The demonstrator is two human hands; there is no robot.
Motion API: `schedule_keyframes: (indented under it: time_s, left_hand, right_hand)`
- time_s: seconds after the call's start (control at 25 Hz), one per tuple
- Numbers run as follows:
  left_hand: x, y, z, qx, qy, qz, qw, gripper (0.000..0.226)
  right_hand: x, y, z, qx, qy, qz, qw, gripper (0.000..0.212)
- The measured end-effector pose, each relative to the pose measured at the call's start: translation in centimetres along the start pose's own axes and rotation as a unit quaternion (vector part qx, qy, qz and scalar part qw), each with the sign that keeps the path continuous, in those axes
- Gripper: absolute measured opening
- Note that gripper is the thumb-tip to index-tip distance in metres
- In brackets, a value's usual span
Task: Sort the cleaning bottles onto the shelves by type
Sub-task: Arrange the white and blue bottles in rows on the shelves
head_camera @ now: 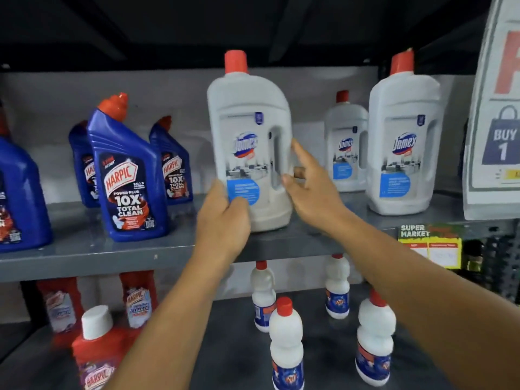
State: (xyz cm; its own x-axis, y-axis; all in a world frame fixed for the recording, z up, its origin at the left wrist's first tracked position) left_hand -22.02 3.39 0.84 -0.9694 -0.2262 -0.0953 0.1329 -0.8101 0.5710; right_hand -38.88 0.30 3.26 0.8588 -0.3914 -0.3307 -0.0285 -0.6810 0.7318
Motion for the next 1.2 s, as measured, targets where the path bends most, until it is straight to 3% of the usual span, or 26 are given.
schedule_keyframes:
  time_s: [0.16, 0.32, 0.4, 0.48, 0.52, 0.6, 0.68, 0.72, 0.84, 0.96, 1.08, 1.2]
  left_hand:
    - [2.8, -0.9, 0.9, 0.0, 0.043, -0.077, 0.996, 0.027]
    - [2.8, -1.2, 1.5, -0.004, 0.032, -0.117, 0.993, 0.021]
    - [1.6, -2.0, 1.7, 0.033, 0.034, -0.119, 0.992, 0.035]
    - [-1.9, -3.6, 1.4, 0.115, 0.029, -0.035, 0.992, 0.063]
    - [-4.6, -4.2, 1.2, 0.162, 0.018, 0.028, 0.986, 0.071]
    - [-11.2, -4.2, -0.2, 0.198, -0.028, 0.192, 0.961, 0.077]
    - [-17.2, -2.3, -2.1, 0.112, -0.045, 0.308, 0.944, 0.074]
    - [-18.9, -1.2, -2.5, 0.053, -0.045, 0.312, 0.948, 0.069]
    - [-18.2, 1.1, -3.5, -0.019, -0.04, 0.176, 0.983, 0.033]
    - [-16.7, 1.8, -4.3, -0.026, 0.011, 0.003, 1.0, 0.034]
    - [-16.8, 2.5, -4.4, -0.023, 0.044, -0.054, 0.997, 0.033]
    - [-18.4, 0.9, -4.2, 0.032, 0.059, -0.031, 0.997, 0.048]
  right_hand:
    - [-3.1, -0.1, 2.0, 0.033, -0.052, 0.006, 0.998, 0.067]
    - [-2.9, -0.8, 1.5, 0.062, -0.043, 0.001, 0.997, 0.066]
    - [-2.8, -1.7, -0.1, 0.04, -0.096, 0.076, 0.992, 0.065]
    - [-2.0, -3.8, -4.0, -0.107, -0.136, 0.184, 0.968, 0.055]
    - [-0.7, -5.0, -5.9, -0.182, -0.129, 0.193, 0.955, 0.048]
    - [3.3, -6.5, -9.0, -0.245, -0.082, 0.092, 0.962, 0.043]
    - [8.1, -6.3, -11.2, -0.179, -0.009, -0.057, 0.982, 0.052]
    - [10.4, -5.7, -11.8, -0.121, 0.02, -0.111, 0.986, 0.059]
    - [15.5, -3.5, -11.8, 0.025, 0.105, -0.171, 0.979, 0.075]
    - [18.0, -3.0, -11.5, 0.061, 0.12, -0.144, 0.98, 0.074]
    - [19.1, -3.4, -11.6, 0.055, 0.101, -0.124, 0.986, 0.068]
    - [17.8, -4.9, -11.7, 0.009, 0.079, -0.032, 0.996, 0.074]
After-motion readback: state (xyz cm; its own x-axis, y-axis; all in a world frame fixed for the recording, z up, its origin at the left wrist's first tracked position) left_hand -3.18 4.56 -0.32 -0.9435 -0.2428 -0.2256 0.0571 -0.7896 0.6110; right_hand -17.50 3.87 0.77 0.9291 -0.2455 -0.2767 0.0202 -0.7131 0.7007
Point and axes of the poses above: each hand's wrist, its own y-axis towards the middle knuckle, its own x-axis out of the palm, z = x × y, the point moved 4 cm from there along y, towards the middle knuckle, and after that the axes turned 1 degree about y, right-handed, at the moved point
